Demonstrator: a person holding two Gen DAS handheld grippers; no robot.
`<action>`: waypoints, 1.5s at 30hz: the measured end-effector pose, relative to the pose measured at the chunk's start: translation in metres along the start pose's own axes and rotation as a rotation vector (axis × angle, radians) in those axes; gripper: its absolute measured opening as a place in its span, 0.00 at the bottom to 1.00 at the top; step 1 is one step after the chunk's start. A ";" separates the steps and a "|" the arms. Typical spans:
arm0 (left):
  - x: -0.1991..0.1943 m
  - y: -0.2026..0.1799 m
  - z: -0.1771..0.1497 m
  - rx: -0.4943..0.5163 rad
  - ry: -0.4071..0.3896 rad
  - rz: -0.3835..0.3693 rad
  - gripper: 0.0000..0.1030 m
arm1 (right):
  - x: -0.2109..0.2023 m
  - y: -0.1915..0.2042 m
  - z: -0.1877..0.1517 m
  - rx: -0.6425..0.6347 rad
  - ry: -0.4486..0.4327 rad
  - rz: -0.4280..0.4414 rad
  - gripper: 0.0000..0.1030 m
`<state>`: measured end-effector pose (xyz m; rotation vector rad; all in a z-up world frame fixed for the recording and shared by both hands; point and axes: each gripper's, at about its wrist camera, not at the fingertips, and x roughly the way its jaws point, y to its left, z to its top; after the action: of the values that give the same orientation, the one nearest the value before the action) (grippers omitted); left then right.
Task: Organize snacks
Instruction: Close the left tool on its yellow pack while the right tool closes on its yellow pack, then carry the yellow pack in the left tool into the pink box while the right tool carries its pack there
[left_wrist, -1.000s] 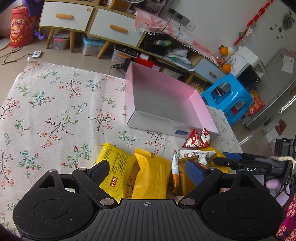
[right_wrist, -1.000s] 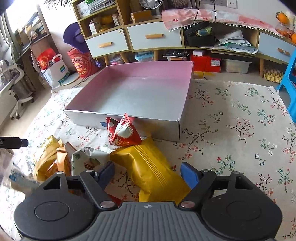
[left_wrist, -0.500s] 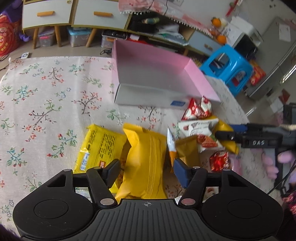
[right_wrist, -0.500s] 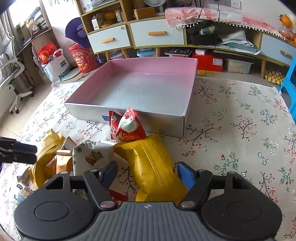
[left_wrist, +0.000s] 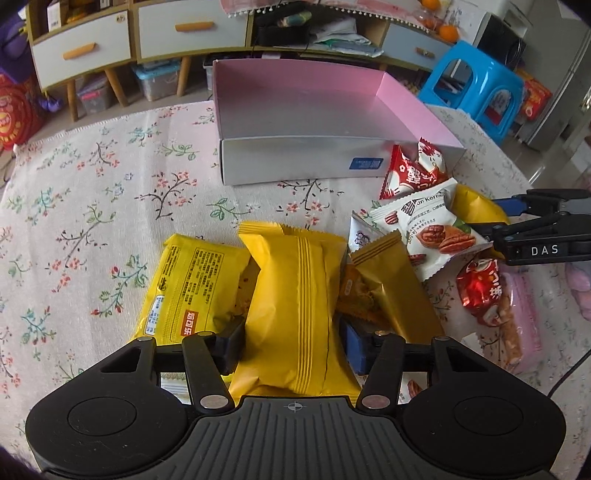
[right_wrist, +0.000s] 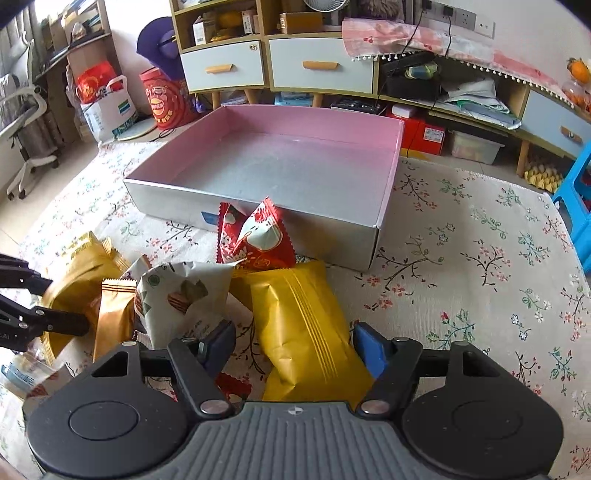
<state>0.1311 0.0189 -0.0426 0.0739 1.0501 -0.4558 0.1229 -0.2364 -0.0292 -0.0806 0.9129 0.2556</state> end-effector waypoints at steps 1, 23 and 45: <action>0.000 -0.001 0.000 0.008 -0.001 0.009 0.50 | 0.001 0.001 0.000 -0.007 0.002 -0.006 0.54; -0.004 -0.021 -0.003 0.060 -0.033 0.127 0.38 | 0.002 0.015 -0.003 -0.039 0.007 -0.046 0.30; -0.035 -0.032 0.008 0.075 -0.138 0.166 0.36 | -0.030 0.012 0.012 0.046 -0.013 -0.051 0.28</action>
<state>0.1105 -0.0004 -0.0037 0.1927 0.8838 -0.3447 0.1111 -0.2281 0.0023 -0.0599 0.9024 0.1873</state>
